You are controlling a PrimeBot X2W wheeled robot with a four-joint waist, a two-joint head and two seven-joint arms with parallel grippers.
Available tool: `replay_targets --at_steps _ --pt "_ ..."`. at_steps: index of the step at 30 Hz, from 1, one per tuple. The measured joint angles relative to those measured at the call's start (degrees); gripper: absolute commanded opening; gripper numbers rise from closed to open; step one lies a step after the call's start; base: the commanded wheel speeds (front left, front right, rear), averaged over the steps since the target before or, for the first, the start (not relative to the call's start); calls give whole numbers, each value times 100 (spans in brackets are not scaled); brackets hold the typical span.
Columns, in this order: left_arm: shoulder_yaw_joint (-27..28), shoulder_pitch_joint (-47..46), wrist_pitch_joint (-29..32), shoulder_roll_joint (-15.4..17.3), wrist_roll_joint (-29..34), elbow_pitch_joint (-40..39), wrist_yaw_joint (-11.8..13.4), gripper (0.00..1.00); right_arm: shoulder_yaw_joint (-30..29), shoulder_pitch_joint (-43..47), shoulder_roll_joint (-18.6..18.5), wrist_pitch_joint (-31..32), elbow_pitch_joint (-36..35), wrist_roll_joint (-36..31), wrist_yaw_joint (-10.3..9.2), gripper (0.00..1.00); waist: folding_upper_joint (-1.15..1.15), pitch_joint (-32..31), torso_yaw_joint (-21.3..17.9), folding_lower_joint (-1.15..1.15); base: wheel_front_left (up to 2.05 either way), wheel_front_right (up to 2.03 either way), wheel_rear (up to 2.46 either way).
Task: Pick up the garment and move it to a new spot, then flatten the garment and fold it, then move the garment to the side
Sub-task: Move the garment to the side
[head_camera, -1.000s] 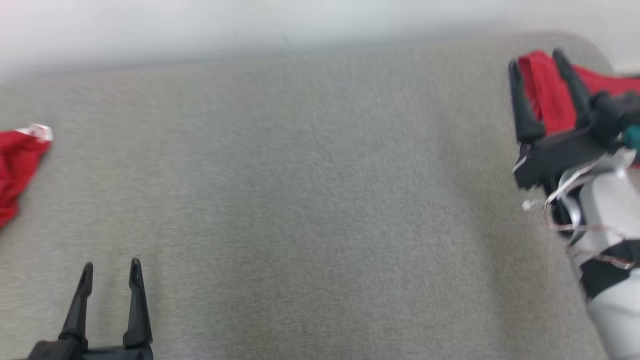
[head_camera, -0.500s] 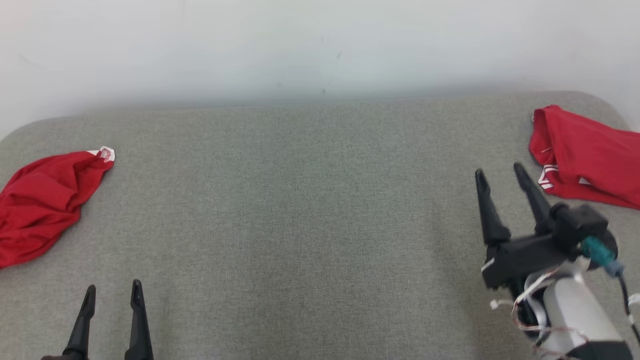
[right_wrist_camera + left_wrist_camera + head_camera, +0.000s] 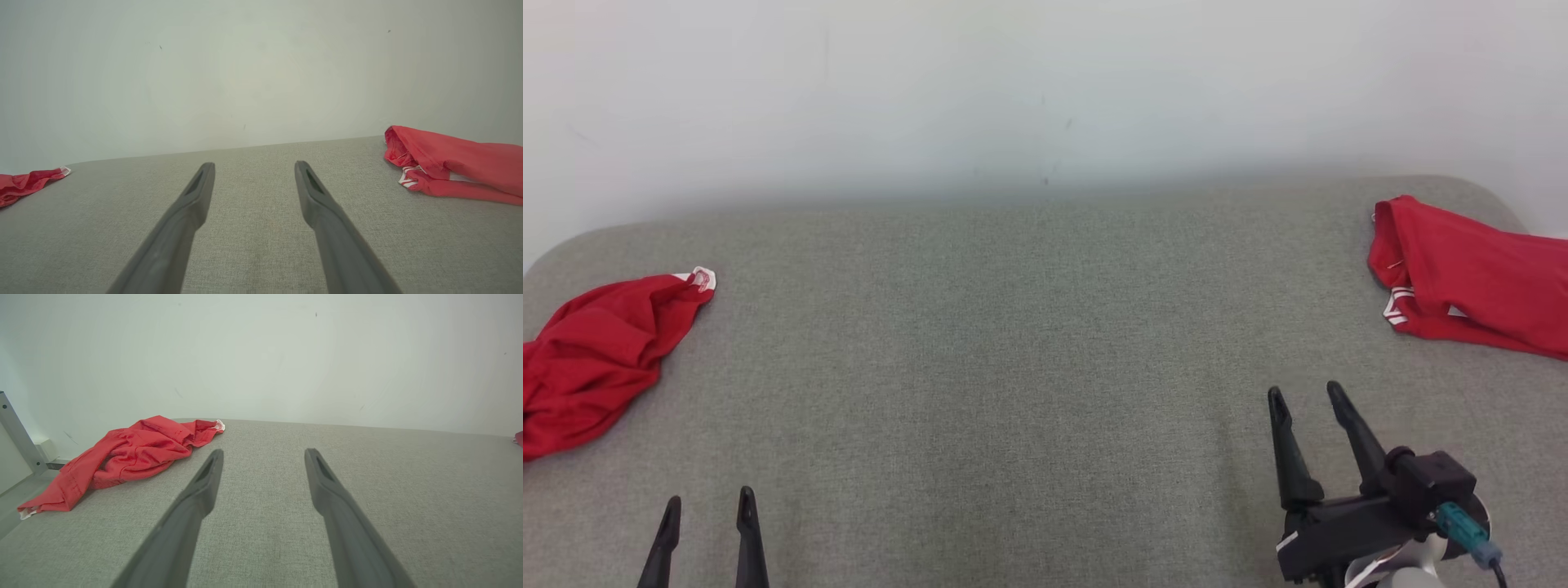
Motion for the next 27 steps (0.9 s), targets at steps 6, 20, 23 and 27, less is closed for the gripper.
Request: replay_targets --at_steps 6,20,23,27 --pt "26 57 0 -11 45 98 -1 100 -15 278 160 -29 -135 -34 0 100 0 -105 -30 0 0 0 0" --pt "5 160 0 31 191 248 -56 100 -67 799 381 -71 -188 -160 0 100 1 -192 1 0 0 0 0" --pt "-5 163 0 32 199 252 -74 100 -71 800 396 -77 -189 -160 0 100 1 -192 9 0 0 0 0" --pt "-5 165 0 27 201 270 -93 100 -79 821 408 -78 -187 -165 0 100 1 -194 17 0 0 0 0"
